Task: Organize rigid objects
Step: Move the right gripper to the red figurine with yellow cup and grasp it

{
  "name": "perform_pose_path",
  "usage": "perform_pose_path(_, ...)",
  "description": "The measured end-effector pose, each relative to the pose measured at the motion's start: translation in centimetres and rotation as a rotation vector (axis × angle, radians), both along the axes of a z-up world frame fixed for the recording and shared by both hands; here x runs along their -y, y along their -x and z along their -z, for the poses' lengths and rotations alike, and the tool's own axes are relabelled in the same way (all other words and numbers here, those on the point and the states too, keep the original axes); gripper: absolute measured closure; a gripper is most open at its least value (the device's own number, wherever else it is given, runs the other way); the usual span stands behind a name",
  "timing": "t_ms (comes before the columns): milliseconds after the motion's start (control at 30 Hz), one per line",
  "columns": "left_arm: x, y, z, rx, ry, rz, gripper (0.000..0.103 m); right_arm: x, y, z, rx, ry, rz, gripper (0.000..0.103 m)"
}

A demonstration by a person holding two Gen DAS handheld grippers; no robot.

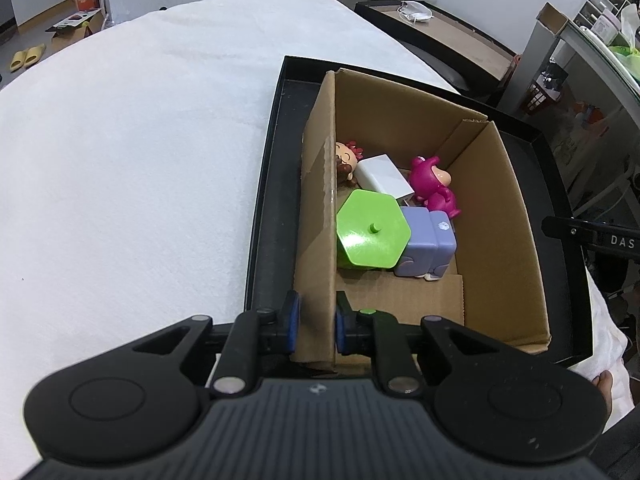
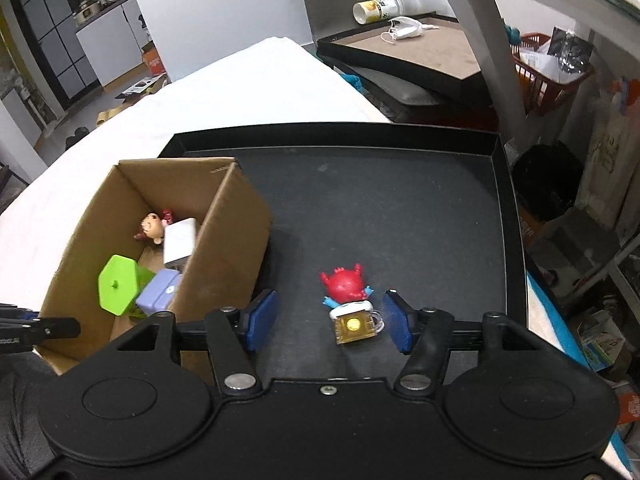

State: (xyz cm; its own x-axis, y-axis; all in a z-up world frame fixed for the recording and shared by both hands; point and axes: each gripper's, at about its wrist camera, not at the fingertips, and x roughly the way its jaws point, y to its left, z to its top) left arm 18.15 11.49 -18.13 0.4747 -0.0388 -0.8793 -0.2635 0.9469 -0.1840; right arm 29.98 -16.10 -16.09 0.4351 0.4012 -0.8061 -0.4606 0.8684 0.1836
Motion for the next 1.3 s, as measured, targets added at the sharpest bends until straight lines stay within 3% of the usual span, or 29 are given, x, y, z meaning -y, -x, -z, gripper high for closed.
perform_pose_path(367,0.2,-0.4,0.1,-0.019,-0.013,-0.004,0.086,-0.4,-1.5,2.6,-0.018,-0.002,-0.072,0.041)
perform_pose_path(533,0.1,-0.5,0.3,-0.029,-0.010,-0.006,0.086,-1.1,-1.9,3.1,0.009,0.048,-0.134,0.041)
perform_pose_path(900,0.1,-0.6,0.4,-0.031,-0.006,-0.008,0.086,-1.5,-3.2,5.2,-0.021,0.082,-0.150,0.041)
perform_pose_path(967,0.1,-0.6,0.4,-0.030,-0.006,-0.008,0.086,-1.6,-3.3,5.5,-0.017,0.086,-0.153,0.043)
perform_pose_path(1100,0.1,-0.6,0.4,-0.029,-0.007,-0.009,0.086,-1.6,-3.4,5.6,-0.018,0.087,-0.150,0.064)
perform_pose_path(1300,0.0,-0.6,0.4,-0.029,-0.009,-0.007,0.086,-1.6,-2.4,4.4,-0.005,0.070,-0.161,0.064)
